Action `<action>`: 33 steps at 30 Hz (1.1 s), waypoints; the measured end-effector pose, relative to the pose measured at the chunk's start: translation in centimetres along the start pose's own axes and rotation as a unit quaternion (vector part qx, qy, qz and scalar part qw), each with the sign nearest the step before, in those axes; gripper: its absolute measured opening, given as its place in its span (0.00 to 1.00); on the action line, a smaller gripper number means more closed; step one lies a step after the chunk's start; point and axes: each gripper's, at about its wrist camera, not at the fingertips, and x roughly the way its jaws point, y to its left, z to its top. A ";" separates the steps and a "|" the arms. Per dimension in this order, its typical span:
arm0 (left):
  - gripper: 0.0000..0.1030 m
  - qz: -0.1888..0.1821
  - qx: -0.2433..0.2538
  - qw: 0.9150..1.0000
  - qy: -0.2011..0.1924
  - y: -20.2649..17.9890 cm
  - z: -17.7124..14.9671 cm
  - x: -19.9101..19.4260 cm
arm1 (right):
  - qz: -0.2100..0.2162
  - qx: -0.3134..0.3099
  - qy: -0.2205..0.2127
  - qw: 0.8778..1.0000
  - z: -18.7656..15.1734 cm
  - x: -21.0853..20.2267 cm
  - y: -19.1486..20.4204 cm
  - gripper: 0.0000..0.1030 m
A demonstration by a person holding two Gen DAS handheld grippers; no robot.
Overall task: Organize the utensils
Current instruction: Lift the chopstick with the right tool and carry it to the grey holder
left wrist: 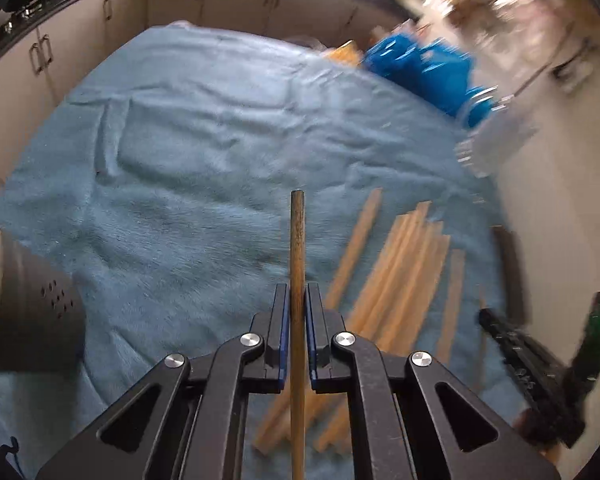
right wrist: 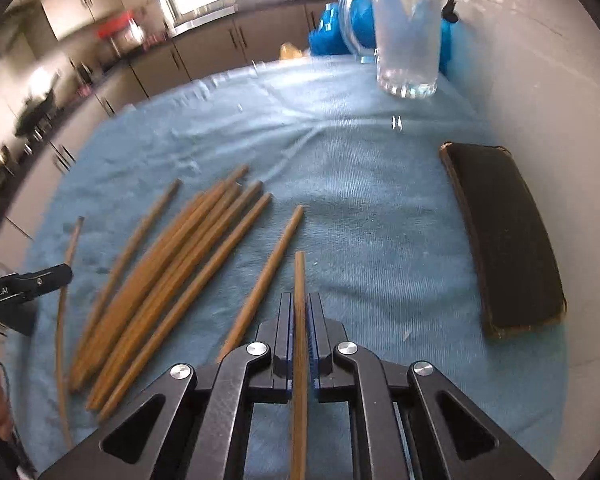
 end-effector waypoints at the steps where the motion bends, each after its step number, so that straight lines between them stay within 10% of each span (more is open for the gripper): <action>1: 0.07 -0.012 0.005 1.000 -0.010 -0.2 -0.4 -0.9 | 0.005 0.003 -0.016 1.000 -0.5 -1.1 0.1 0.06; 20: 0.07 -0.084 0.039 0.970 -0.226 1.9 -6.9 -19.4 | 0.059 -0.068 -0.258 0.962 -4.4 -18.8 10.2 0.06; 33: 0.07 0.015 0.035 0.905 -0.424 7.7 -0.4 -26.5 | 0.167 -0.087 -0.326 0.926 1.2 -21.1 21.9 0.06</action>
